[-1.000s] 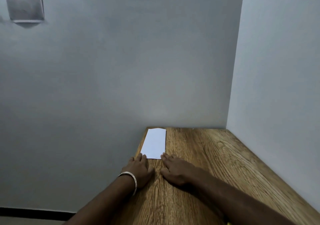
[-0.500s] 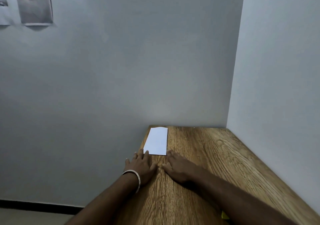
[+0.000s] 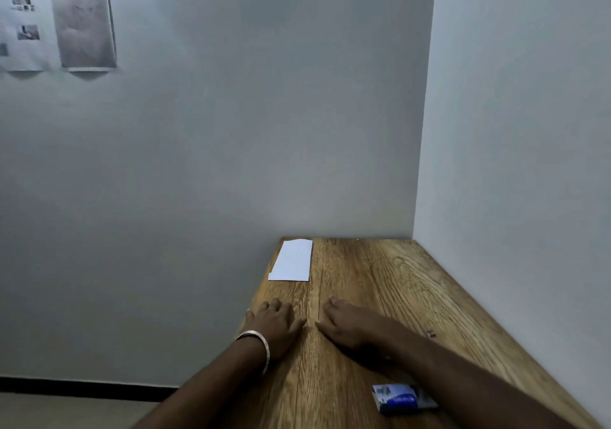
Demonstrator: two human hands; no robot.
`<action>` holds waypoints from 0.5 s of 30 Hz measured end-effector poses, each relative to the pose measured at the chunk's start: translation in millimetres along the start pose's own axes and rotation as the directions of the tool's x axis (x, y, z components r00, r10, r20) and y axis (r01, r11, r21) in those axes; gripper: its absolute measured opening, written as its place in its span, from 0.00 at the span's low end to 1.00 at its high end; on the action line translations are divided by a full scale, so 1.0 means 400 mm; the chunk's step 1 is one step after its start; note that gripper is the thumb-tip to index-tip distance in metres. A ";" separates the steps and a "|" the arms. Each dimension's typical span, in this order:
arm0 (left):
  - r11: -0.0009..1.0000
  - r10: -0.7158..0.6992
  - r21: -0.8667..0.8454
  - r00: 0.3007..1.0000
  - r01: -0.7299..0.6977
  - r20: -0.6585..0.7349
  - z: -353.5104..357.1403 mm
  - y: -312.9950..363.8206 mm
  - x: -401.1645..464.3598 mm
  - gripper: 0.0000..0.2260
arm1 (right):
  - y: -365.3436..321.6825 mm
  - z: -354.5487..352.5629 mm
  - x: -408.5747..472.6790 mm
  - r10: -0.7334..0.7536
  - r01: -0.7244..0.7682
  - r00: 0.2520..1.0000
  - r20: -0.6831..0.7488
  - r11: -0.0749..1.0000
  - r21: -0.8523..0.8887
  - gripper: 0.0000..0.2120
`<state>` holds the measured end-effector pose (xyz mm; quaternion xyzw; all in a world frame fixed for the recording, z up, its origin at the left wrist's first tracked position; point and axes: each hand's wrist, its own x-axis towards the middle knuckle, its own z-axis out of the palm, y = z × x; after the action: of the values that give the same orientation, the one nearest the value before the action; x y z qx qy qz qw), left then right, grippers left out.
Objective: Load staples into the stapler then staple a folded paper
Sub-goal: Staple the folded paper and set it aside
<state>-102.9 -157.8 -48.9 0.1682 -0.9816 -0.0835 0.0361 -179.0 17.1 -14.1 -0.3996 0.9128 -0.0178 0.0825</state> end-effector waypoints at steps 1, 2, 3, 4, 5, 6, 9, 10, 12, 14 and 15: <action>1.000 0.010 0.006 1.000 -0.010 0.004 -0.002 0.008 -0.020 0.28 | -0.003 -0.001 -0.022 -0.005 0.005 1.000 -0.002 1.000 0.006 0.32; 1.000 0.023 0.011 1.000 -0.023 0.006 -0.003 0.018 -0.041 0.27 | -0.005 -0.001 -0.043 -0.010 0.010 1.000 -0.008 1.000 0.016 0.31; 0.999 0.039 0.013 0.999 -0.039 0.000 -0.002 0.027 -0.061 0.26 | -0.006 0.000 -0.063 -0.018 0.018 1.000 -0.024 0.999 0.028 0.29; 0.998 0.059 0.009 0.998 -0.059 -0.013 -0.002 0.035 -0.079 0.25 | -0.005 0.003 -0.079 -0.029 0.031 0.998 -0.050 0.999 0.045 0.26; 0.997 0.080 -0.003 0.996 -0.080 -0.031 -0.003 0.046 -0.101 0.24 | -0.004 0.006 -0.100 -0.040 0.045 0.996 -0.079 0.997 0.068 0.24; 0.995 0.096 -0.021 0.994 -0.097 -0.050 -0.007 0.056 -0.121 0.23 | -0.003 0.008 -0.121 -0.052 0.061 0.994 -0.101 0.994 0.091 0.22; 0.986 0.131 -0.092 0.986 -0.141 -0.106 -0.026 0.084 -0.180 0.21 | 0.002 0.011 -0.184 -0.095 0.121 0.981 -0.170 0.981 0.149 0.19; 0.980 0.144 -0.117 0.982 -0.158 -0.121 -0.031 0.094 -0.200 0.20 | 0.003 0.012 -0.208 -0.101 0.136 0.974 -0.202 0.977 0.166 0.19; 0.962 0.167 -0.191 0.975 -0.194 -0.144 -0.037 0.116 -0.238 0.17 | 0.007 0.018 -0.254 -0.106 0.163 0.957 -0.272 0.966 0.199 0.18; 0.933 0.172 -0.291 0.972 -0.213 -0.161 -0.037 0.137 -0.273 0.16 | 0.009 0.033 -0.297 -0.093 0.179 0.934 -0.346 0.958 0.226 0.14; 0.915 0.171 -0.338 0.970 -0.221 -0.172 -0.036 0.150 -0.291 0.15 | 0.012 0.044 -0.317 -0.078 0.178 0.918 -0.388 0.957 0.230 0.12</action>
<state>-11.4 -65.2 -29.2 0.0650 -0.9573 -0.2431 0.1423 -94.9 113.9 -14.4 -0.4338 0.8730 -0.2188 -0.0429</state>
